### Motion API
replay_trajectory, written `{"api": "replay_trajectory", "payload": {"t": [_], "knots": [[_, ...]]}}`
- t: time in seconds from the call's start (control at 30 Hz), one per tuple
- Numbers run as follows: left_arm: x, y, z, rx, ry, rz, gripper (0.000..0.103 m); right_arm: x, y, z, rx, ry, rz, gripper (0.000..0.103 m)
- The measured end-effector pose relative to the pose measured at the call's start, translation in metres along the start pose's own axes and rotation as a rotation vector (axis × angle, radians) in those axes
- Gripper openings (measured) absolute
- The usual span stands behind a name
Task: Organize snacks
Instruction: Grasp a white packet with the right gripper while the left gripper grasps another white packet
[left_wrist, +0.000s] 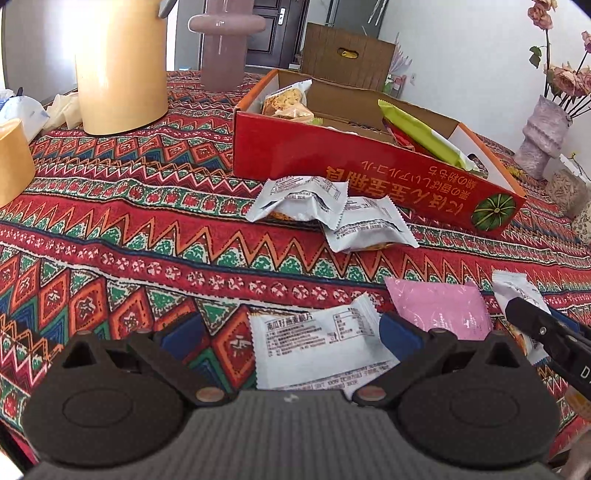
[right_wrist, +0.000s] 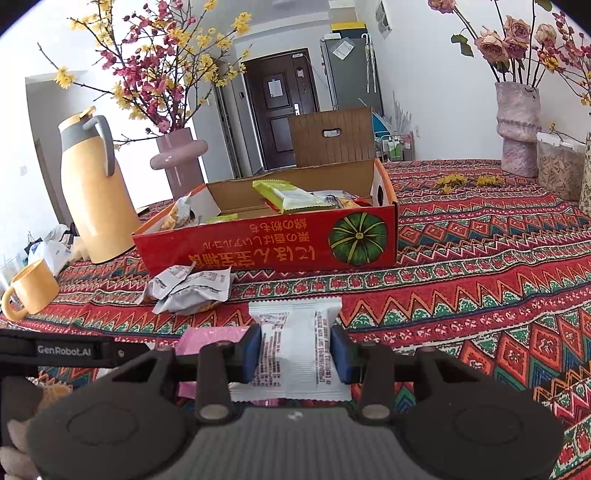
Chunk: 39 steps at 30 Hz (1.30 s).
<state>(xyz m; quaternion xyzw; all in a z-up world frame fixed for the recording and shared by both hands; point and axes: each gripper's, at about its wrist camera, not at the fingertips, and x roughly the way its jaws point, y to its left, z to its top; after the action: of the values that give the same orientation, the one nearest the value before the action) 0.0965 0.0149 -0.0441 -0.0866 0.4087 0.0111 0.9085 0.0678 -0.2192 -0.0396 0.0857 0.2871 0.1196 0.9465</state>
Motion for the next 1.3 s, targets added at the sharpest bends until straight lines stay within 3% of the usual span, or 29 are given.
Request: {"api": "replay_trajectory", "payload": {"t": [0.53,0.73,0.83,0.9,1.07,1.3], "knots": [[0.002,-0.016,-0.008,-0.032,0.021,0.096,0.103,-0.008,-0.018,-0.012,0.04,0.0,0.053,0.039],[0.001,-0.022,-0.017,0.037,-0.001,0.137,0.101,-0.012,-0.017,-0.014,0.038,-0.003,0.061,0.039],[0.0,-0.025,-0.021,0.069,-0.027,0.146,0.093,-0.014,-0.016,-0.015,0.034,-0.005,0.063,0.039],[-0.004,-0.025,-0.022,0.082,-0.046,0.135,0.077,-0.015,-0.016,-0.016,0.033,-0.006,0.062,0.039],[-0.009,-0.021,-0.026,0.092,-0.08,0.092,0.067,-0.018,-0.014,-0.016,0.029,-0.008,0.061,0.039],[-0.014,-0.016,-0.025,0.084,-0.097,0.053,0.064,-0.019,-0.01,-0.015,0.018,-0.012,0.058,0.039]]}}
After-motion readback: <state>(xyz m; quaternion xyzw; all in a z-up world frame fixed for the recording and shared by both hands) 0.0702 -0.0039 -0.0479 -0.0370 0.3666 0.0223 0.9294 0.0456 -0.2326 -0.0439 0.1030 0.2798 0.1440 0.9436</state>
